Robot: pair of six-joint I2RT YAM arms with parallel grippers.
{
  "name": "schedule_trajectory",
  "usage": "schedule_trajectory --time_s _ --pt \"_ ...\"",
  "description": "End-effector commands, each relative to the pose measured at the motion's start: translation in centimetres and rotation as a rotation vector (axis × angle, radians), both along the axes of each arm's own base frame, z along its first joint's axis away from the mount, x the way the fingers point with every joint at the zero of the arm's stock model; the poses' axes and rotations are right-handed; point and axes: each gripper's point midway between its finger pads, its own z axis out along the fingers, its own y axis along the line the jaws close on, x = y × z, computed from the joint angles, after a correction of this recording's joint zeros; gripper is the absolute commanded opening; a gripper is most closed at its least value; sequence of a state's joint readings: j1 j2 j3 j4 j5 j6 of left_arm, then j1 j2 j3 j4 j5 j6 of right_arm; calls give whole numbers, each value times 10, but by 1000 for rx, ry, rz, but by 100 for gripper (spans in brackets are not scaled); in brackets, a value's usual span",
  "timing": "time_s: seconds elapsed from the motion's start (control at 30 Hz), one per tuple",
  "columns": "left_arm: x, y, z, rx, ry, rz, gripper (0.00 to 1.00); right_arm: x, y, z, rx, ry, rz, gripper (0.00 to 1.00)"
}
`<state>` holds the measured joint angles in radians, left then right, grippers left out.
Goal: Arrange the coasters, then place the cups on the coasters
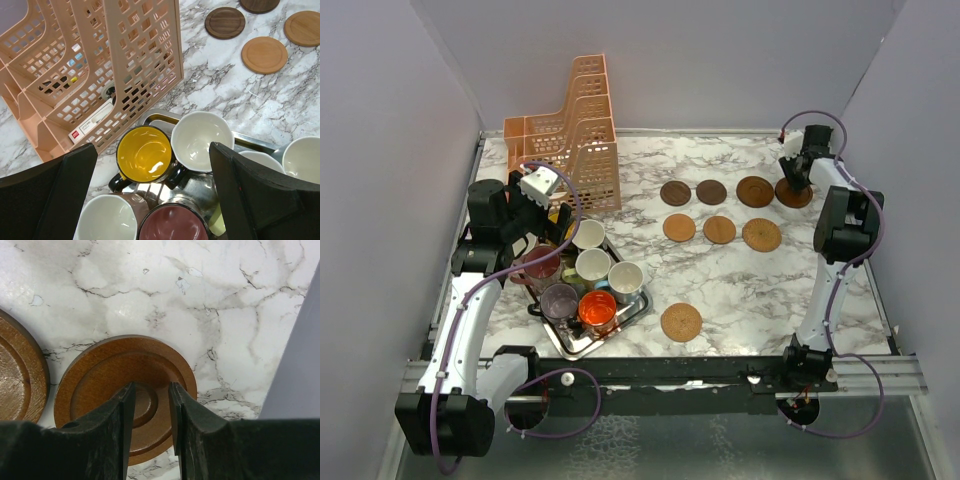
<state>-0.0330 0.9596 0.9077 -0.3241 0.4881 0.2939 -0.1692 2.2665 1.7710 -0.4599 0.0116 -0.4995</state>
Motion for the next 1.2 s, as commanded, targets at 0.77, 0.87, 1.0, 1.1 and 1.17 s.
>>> schedule_trajectory --time_s 0.77,0.87,1.0,1.1,1.17 --pt "10 12 27 9 -65 81 99 -120 148 122 400 -150 501 42" --pt "11 13 27 9 -63 85 99 -171 186 119 423 -114 662 43" --pt "15 13 26 13 -56 88 99 -240 240 106 421 -49 901 44" --pt "18 14 25 15 -54 90 99 -293 277 85 385 22 1071 45" --pt "20 16 22 24 -52 96 99 -322 296 71 347 67 1166 45"
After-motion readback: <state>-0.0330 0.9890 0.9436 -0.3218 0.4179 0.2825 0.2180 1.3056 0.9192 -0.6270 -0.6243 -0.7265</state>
